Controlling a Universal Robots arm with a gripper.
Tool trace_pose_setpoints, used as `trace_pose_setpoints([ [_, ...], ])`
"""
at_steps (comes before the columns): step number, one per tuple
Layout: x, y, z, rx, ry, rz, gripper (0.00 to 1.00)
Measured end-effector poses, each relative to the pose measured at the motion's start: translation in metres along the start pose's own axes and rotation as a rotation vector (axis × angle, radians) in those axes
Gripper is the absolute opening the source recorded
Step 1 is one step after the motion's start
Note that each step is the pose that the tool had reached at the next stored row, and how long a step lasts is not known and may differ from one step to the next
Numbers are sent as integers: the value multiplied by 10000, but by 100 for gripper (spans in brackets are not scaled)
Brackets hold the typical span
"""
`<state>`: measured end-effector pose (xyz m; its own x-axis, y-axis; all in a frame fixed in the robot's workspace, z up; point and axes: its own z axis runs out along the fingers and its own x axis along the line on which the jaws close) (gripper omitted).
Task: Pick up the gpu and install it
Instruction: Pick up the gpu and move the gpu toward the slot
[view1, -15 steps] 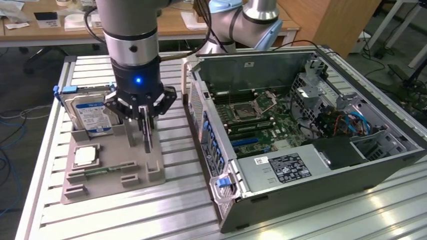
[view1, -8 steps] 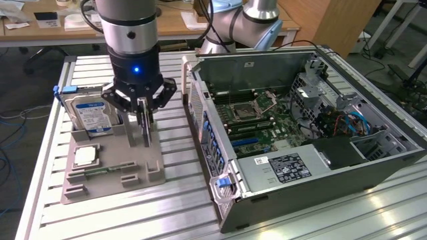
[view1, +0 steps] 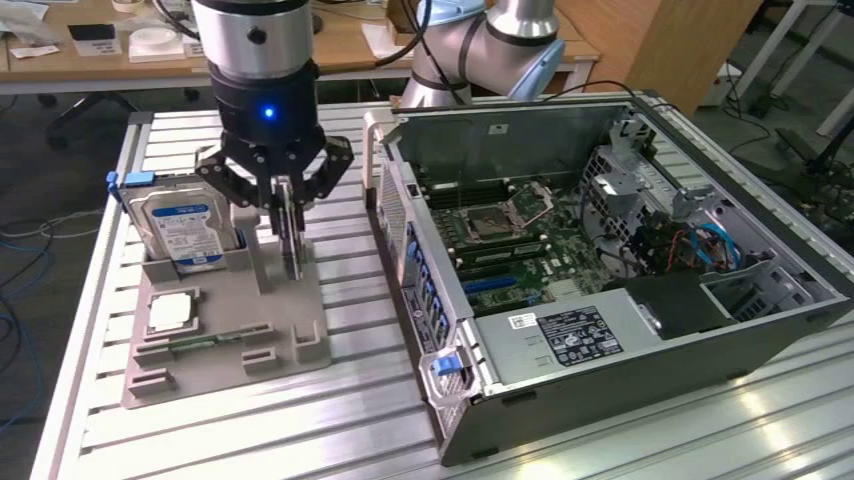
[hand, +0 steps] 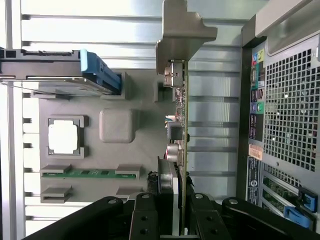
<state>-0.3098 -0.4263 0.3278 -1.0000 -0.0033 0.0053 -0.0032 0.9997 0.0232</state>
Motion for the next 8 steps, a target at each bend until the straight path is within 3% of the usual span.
trace_pose_setpoints([
  [8, 1, 6, -263, 0, 0, 0, 28],
])
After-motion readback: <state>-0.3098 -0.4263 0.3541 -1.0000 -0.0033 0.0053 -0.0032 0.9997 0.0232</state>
